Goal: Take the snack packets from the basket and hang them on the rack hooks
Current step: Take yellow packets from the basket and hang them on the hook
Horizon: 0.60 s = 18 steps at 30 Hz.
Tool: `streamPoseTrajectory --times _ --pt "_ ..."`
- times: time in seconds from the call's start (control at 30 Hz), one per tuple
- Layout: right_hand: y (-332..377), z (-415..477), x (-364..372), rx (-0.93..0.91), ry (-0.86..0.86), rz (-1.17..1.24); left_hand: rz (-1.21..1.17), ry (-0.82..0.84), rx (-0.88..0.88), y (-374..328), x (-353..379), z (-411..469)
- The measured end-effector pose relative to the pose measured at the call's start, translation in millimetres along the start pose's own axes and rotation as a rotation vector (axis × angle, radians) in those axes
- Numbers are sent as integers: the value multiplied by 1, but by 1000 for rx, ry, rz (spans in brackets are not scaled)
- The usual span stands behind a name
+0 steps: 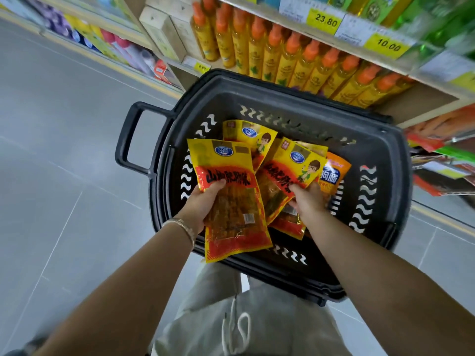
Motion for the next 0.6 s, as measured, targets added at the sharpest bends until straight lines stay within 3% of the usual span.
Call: streamPoseTrajectory --times 0.17,0.33,0.6 --pt "16 -41 -28 -124 0 32 19 -115 52 -7 -1 -26" --pt "46 -103 -48 -406 -114 -47 73 -170 253 -17 -8 -62" --pt "64 -232 -102 -794 -340 92 116 26 519 -48 -14 -132"
Point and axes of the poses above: each hand's wrist, its own z-axis towards the middle knuckle, its own x-axis out of the palm, y = z × x, the point moved 5 cm from there along z, towards the middle knuckle, and after that the axes turned 12 degrees about z, right-handed, at the moved point
